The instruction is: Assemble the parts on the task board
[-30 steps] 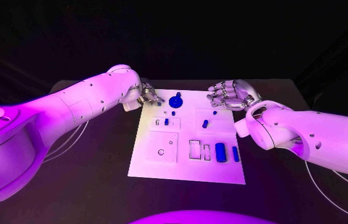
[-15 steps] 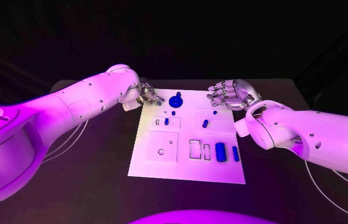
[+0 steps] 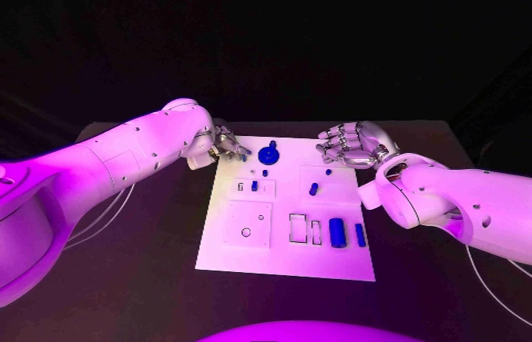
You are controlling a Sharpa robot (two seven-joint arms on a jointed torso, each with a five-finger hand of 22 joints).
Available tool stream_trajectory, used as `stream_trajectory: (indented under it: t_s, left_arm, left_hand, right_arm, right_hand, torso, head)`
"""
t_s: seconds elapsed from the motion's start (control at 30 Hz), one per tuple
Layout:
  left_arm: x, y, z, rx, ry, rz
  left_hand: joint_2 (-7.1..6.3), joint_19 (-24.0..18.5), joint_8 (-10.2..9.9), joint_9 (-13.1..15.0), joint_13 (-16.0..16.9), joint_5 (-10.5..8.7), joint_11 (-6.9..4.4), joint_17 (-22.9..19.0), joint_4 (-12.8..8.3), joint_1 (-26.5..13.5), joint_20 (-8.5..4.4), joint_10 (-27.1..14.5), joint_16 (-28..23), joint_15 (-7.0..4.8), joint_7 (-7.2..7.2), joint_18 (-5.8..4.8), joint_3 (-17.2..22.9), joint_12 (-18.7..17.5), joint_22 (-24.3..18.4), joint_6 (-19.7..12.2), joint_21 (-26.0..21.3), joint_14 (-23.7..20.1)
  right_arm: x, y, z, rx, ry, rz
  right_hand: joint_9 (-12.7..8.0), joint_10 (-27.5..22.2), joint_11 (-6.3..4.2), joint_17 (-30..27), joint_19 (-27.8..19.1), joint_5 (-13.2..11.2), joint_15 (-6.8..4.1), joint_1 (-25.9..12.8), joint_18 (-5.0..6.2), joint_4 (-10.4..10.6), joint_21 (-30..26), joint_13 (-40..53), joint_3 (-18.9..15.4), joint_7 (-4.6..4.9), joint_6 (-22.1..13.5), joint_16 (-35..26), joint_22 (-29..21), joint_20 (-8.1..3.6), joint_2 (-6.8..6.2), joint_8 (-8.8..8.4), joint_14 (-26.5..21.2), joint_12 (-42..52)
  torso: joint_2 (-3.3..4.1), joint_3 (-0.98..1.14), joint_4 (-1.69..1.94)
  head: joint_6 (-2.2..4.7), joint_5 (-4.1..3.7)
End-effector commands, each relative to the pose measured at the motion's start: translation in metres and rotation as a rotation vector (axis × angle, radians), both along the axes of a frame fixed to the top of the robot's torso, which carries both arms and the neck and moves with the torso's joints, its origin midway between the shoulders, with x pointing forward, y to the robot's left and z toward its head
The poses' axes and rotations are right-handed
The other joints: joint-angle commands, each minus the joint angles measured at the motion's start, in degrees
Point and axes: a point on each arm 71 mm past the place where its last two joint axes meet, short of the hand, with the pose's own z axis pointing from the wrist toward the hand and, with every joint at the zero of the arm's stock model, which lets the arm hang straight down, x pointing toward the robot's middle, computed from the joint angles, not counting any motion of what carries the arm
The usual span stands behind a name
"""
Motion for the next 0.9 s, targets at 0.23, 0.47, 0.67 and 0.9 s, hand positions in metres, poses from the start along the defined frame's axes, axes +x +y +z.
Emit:
stream_trajectory:
  t_s: [0.23,0.47,0.67,0.9]
  left_arm:
    - [0.0009,-0.0018,0.0015,-0.025,-0.016,0.013]
    - [0.0008,-0.0032,0.0015,-0.038,-0.012,0.012]
    - [-0.0001,-0.0047,0.0011,-0.041,-0.002,0.000]
    - [0.0000,-0.0033,0.0012,-0.039,-0.006,0.001]
  left_hand:
    - [0.98,0.11,0.38,0.10,-0.02,0.02,-0.35,6.41,-0.27,0.12,-0.04,-0.07,0.16,-0.26,0.04,0.51,0.11,0.25,0.01,0.07,0.20,3.24]
    - [1.63,0.11,0.50,0.14,-0.10,0.08,-0.45,6.42,-0.66,1.33,-0.10,-0.15,0.17,-0.35,-0.06,0.51,0.88,0.27,0.05,-0.12,0.21,3.25]
    - [1.51,0.17,0.70,0.21,-0.02,0.05,-0.55,6.48,-1.19,2.53,-0.16,-0.11,0.21,-0.42,-0.17,0.49,1.43,0.38,0.18,-0.14,0.26,3.27]
    - [1.75,0.45,1.98,0.72,0.95,0.11,-1.20,6.65,-4.33,7.07,-0.69,0.61,0.30,-1.00,-0.86,0.41,6.47,1.18,0.70,-0.03,0.51,3.37]
  right_arm:
    - [-0.0003,0.0021,0.0006,-0.002,-0.009,0.021]
    - [-0.0001,0.0023,0.0004,-0.003,-0.008,0.022]
    - [0.0000,0.0026,0.0005,-0.002,-0.009,0.023]
    - [0.0000,0.0028,0.0006,-0.002,-0.011,0.024]
  right_hand:
    - [-0.09,-0.24,0.05,-0.05,-0.06,0.25,0.00,-0.40,0.77,-0.26,-0.06,-0.05,-0.09,2.62,-0.21,-0.19,-0.09,0.04,0.25,0.17,0.05,-0.13]
    - [-0.09,-0.24,0.05,-0.05,-0.06,0.25,0.00,-0.40,0.77,-0.26,-0.06,-0.05,-0.09,2.62,-0.21,-0.19,-0.09,0.04,0.25,0.17,0.05,-0.13]
    - [-0.09,-0.24,0.05,-0.05,-0.06,0.25,0.00,-0.40,0.77,-0.26,-0.06,-0.05,-0.09,2.62,-0.21,-0.19,-0.09,0.04,0.25,0.17,0.05,-0.13]
    - [-0.14,-0.30,0.08,-0.09,-0.07,0.26,0.04,-0.46,0.76,-0.27,-0.06,-0.19,-0.11,2.67,-0.24,-0.30,-0.37,0.07,0.28,0.17,0.02,-0.11]
  torso:
    - [0.00,-0.01,-0.01]
    - [-0.04,-0.02,0.00]
    - [-0.06,-0.01,0.02]
    - [-0.02,-0.02,-0.03]
  head:
    - [-0.11,0.05]
    - [-0.10,-0.03]
    - [-0.17,0.04]
    - [-0.24,0.05]
